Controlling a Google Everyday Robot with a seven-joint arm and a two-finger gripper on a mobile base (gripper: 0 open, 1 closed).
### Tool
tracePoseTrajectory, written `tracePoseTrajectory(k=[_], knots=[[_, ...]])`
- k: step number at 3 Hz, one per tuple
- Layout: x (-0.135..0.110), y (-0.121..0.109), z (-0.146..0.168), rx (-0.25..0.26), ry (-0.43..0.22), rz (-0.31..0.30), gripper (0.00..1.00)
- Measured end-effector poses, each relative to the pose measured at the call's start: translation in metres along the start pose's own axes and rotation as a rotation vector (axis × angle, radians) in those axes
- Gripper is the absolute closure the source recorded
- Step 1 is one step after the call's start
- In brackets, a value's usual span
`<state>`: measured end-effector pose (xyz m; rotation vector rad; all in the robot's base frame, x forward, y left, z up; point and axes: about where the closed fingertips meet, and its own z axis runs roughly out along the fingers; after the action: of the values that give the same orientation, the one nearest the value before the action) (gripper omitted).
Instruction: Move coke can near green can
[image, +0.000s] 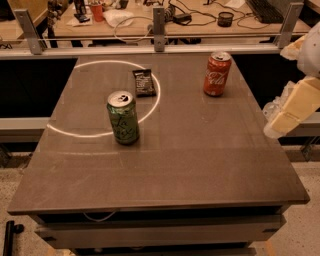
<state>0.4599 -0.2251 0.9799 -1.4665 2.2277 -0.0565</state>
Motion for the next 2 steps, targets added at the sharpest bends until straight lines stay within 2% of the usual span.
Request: tracePoseTrajectory(k=[1, 2], knots=[[0.012, -0.011, 0.005, 0.058, -0.136, 0.159, 0.0], [0.022, -0.015, 0.024, 0.083, -0.289, 0.289, 0.0]])
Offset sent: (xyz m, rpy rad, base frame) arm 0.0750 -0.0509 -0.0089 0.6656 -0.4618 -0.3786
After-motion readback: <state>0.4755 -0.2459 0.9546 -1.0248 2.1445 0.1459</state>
